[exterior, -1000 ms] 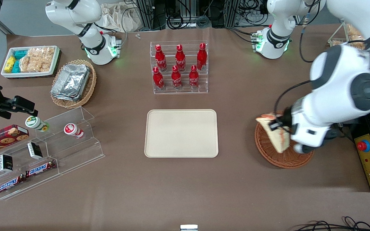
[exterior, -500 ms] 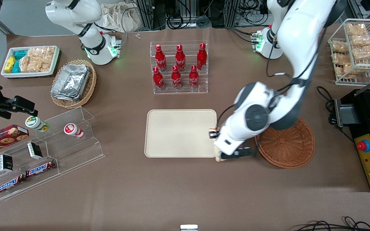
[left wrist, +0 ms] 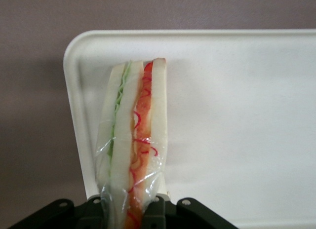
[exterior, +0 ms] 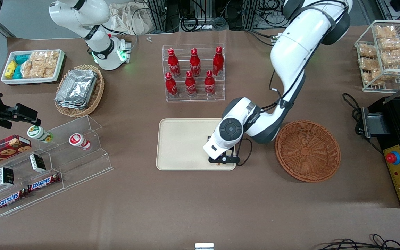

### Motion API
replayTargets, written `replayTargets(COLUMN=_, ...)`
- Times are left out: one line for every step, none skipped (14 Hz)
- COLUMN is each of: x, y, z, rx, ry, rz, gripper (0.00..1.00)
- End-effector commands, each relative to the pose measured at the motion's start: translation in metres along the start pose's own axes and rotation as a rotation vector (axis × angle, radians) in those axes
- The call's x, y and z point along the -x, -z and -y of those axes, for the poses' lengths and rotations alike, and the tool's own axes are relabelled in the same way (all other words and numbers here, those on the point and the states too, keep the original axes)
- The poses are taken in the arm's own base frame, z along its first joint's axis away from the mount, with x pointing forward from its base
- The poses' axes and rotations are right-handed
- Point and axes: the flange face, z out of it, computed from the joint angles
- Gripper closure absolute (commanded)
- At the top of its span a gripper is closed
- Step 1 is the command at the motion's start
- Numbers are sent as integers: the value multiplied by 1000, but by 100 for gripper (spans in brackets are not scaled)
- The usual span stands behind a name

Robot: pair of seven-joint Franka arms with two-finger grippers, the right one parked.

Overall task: Place sandwich from basket to tray
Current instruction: 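Lower the sandwich onto the tray and open the left gripper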

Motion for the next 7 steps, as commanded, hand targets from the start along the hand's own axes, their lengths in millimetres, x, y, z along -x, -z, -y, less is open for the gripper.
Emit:
replayTargets(x=5, y=-14, z=2, rx=-34, ry=-17, rz=4, gripper=95)
replayTargets(x=6, y=-14, z=2, rx=-35, ry=-15, rz=6, gripper=66)
replayTargets(x=6, y=-14, z=2, rx=-36, ry=-12, rz=7, gripper=22)
replayTargets(x=6, y=-11, z=3, rx=-40, ry=4, rz=9, gripper=0)
replayTargets(x=5, y=-4, z=3, rx=-36, ry=22, rz=1, gripper=0)
replayTargets(x=3, y=6, z=5, rx=-35, ry=37, rz=-10, gripper=0)
replayTargets(x=3, y=21, z=5, rx=-27, ry=38, rz=-28, gripper=0)
